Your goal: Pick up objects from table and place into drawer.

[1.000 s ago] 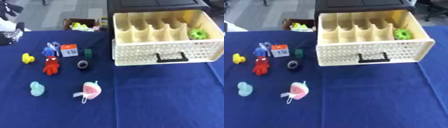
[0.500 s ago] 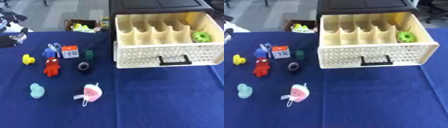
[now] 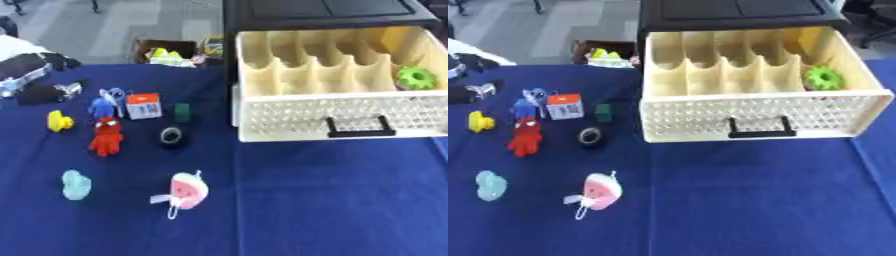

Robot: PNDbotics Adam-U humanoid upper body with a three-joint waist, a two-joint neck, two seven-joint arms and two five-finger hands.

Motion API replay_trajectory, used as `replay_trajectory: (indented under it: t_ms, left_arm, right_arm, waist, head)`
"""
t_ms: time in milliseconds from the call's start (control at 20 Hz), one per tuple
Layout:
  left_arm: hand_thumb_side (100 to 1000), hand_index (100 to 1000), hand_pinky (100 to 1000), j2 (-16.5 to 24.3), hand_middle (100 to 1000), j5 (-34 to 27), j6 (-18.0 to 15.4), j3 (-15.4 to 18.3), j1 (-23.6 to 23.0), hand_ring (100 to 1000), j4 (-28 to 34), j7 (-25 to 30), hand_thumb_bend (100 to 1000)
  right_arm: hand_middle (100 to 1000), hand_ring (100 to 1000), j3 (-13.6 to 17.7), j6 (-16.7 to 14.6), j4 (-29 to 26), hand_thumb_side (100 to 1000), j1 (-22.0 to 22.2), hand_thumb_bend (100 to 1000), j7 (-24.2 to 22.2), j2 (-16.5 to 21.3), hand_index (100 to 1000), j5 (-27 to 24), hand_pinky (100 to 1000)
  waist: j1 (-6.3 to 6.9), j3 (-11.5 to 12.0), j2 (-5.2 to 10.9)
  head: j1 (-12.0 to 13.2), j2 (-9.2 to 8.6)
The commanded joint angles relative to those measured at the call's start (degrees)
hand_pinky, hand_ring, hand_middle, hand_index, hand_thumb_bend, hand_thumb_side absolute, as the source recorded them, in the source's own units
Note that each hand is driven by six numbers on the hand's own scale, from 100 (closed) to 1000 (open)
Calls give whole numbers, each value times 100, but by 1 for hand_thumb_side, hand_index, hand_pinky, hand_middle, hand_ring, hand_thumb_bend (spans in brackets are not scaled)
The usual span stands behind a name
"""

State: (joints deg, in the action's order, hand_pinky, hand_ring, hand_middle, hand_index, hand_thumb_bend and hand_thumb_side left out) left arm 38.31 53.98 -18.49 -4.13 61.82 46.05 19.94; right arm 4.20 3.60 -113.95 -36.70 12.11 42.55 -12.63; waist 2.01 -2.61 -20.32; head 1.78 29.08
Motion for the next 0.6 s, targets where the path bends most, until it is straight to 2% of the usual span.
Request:
replay_trajectory:
  t_ms: [50, 100, 250, 600]
  left_arm:
    - [1000, 941, 813, 162, 835, 251, -107, -174, 296, 874, -295, 109, 382]
    - [1000, 936, 834, 157, 839, 332, -106, -241, 364, 884, -382, 127, 418]
    - [1000, 939, 842, 118, 839, 560, 26, -313, 496, 887, -563, 153, 442]
    - [1000, 948, 862, 49, 825, 1140, 250, -127, 563, 891, -776, 65, 499]
  right_arm:
    - [391, 489, 65, 18, -65, 1000, -64, 100, -10, 99, 738, 3, 591]
    - [390, 487, 62, 22, -65, 1000, -68, 100, -17, 94, 735, -4, 592]
    - [388, 486, 52, 31, -65, 1000, -89, 100, -43, 70, 732, -28, 595]
    - [383, 481, 70, 47, -65, 1000, -85, 100, -61, 65, 723, -39, 597]
  waist:
    - [22, -9, 83]
    - [37, -15, 60]
    - [68, -41, 0]
    - [91, -96, -98]
  head:
    - [30, -94]
    - [36, -113]
    - [62, -173]
    - [108, -252]
